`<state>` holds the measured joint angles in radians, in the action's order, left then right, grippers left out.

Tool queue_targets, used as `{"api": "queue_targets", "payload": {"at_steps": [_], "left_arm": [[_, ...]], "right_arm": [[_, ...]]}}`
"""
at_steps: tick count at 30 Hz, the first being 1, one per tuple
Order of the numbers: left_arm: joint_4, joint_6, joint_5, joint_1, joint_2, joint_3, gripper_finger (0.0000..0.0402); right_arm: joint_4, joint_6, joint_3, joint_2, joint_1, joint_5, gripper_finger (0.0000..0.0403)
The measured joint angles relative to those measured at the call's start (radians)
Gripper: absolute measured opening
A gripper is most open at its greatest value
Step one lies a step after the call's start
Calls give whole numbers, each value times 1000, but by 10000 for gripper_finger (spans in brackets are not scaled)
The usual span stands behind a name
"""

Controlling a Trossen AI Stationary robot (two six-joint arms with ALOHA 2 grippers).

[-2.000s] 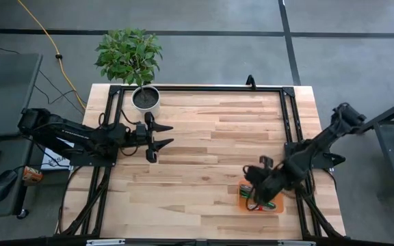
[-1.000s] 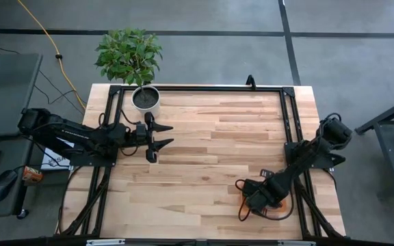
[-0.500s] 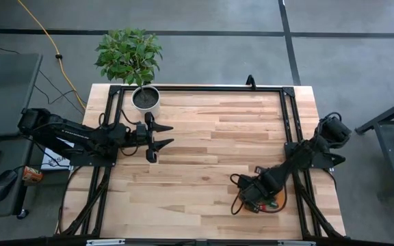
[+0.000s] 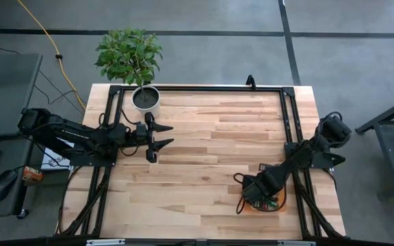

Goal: Pick and place USB-C Cables
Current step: Return to Home Position

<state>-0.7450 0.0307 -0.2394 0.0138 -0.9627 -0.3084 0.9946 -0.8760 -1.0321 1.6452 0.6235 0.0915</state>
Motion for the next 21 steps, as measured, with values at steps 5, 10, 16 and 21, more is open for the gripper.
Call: {"api": "queue_targets", "payload": {"at_steps": [5, 10, 16, 21], "left_arm": [[6, -1, 0, 0, 0, 0, 202], [16, 0, 0, 0, 0, 0, 202], [16, -1, 0, 0, 0, 0, 202], [16, 0, 0, 0, 0, 0, 202]], "right_arm": [[-72, 92, 0, -39, 2, -38, 181], [-103, 110, 0, -174, 11, -102, 181], [-101, 209, 0, -375, 49, -476, 181], [-160, 361, 5, -464, 2, -662, 168]]}}
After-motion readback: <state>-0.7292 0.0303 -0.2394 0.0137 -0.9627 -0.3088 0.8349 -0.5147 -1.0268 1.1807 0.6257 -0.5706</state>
